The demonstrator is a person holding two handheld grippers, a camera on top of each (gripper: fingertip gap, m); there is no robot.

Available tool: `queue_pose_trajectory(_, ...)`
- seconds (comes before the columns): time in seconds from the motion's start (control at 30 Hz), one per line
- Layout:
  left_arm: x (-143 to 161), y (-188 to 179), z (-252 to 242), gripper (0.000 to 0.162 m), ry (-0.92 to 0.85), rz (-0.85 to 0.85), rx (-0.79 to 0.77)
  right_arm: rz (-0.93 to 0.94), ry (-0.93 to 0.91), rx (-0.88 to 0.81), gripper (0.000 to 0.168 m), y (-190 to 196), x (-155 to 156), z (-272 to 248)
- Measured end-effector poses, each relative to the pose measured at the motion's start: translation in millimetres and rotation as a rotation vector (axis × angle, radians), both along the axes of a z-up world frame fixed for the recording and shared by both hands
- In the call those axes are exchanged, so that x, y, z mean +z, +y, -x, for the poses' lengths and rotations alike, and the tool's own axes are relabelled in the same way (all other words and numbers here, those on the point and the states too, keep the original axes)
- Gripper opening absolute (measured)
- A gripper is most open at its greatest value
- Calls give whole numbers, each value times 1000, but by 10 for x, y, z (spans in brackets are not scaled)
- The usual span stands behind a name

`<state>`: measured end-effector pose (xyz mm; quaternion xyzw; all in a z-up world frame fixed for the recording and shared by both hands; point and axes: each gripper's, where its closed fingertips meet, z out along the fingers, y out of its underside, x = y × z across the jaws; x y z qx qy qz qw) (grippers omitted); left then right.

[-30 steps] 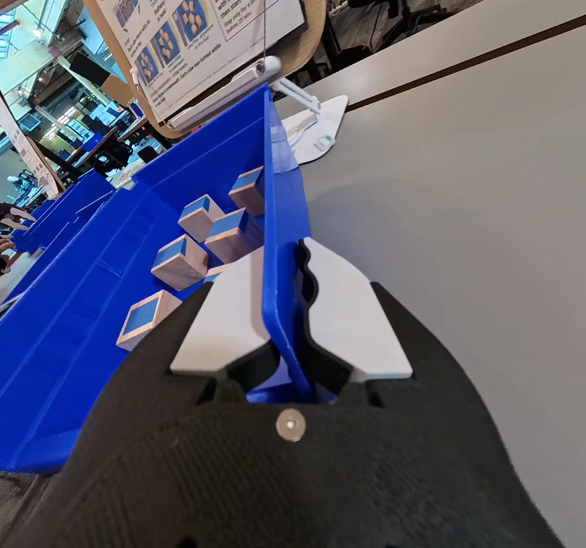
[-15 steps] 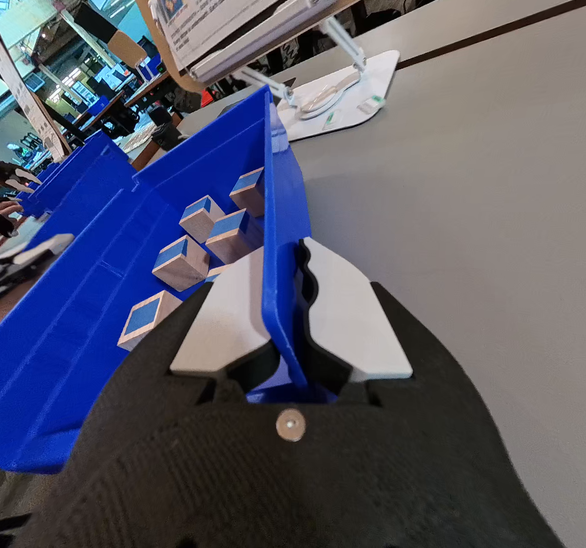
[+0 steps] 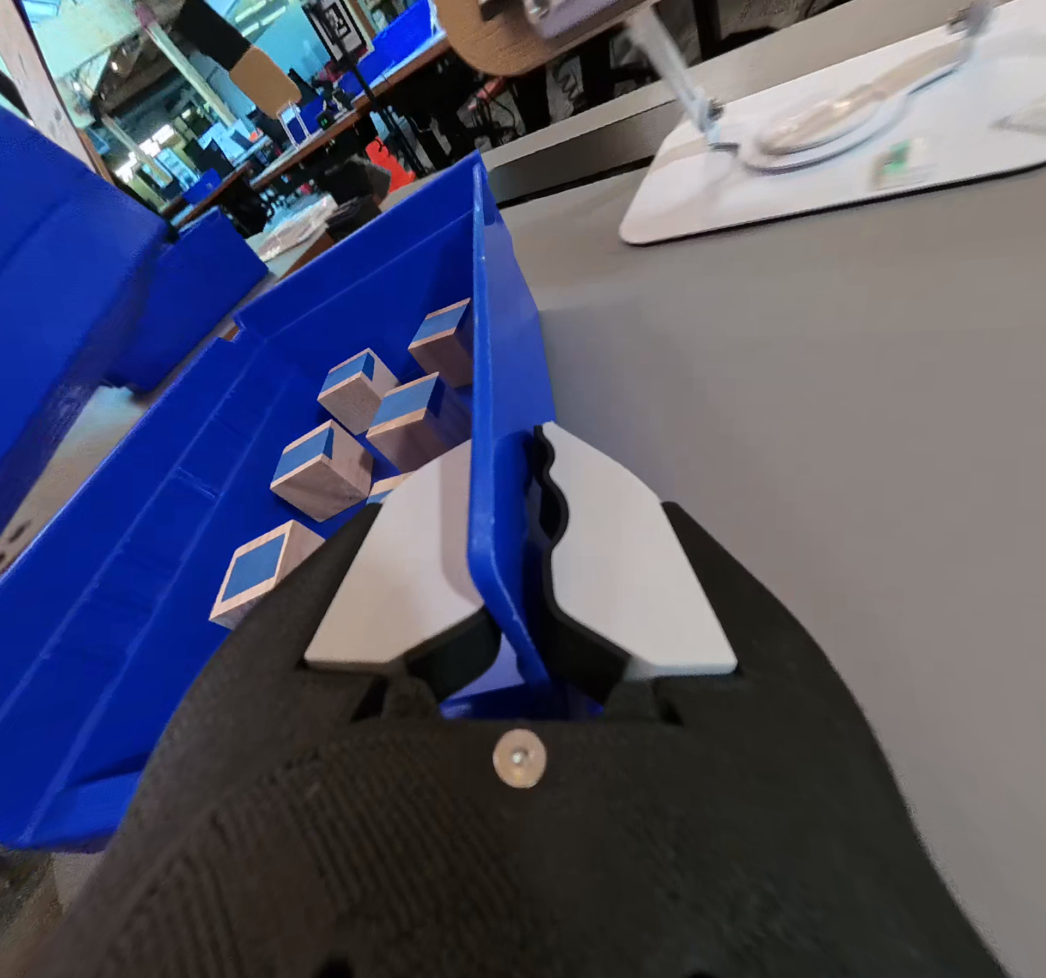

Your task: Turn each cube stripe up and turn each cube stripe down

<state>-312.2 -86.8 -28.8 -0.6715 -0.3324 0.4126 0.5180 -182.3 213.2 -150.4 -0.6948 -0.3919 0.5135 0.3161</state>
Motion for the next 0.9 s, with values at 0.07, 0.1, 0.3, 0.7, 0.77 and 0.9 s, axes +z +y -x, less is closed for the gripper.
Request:
queue_pose_trajectory(0.07, 220, -77, -40, 6, 25, -21, 5, 7, 18, -25, 9, -273, -39, 252)
queue_pose_trajectory(0.1, 317, -113, -63, 6, 34, -36, 4, -1, 22, -42, 9, -414, -50, 374)
queue_pose_trajectory(0.3, 644, -422, -100, 6, 65, -123, 16, -19, -8, -151, 9, -1275, -53, 1020)
queue_pose_trajectory(0.7, 724, -1078, 55, 6, 95, -109, 151, 93, -12, -22, 58, -2578, 1, 1513)
queue_pose_trajectory(0.77, 727, -1113, 56, 5, 89, -114, 155, 85, -1, 22, 66, -2674, 59, 1493)
queue_pose_trajectory(0.9, 771, -1071, 8, 5, 83, -142, 131, -55, 26, 115, 67, -2701, 147, 1347)
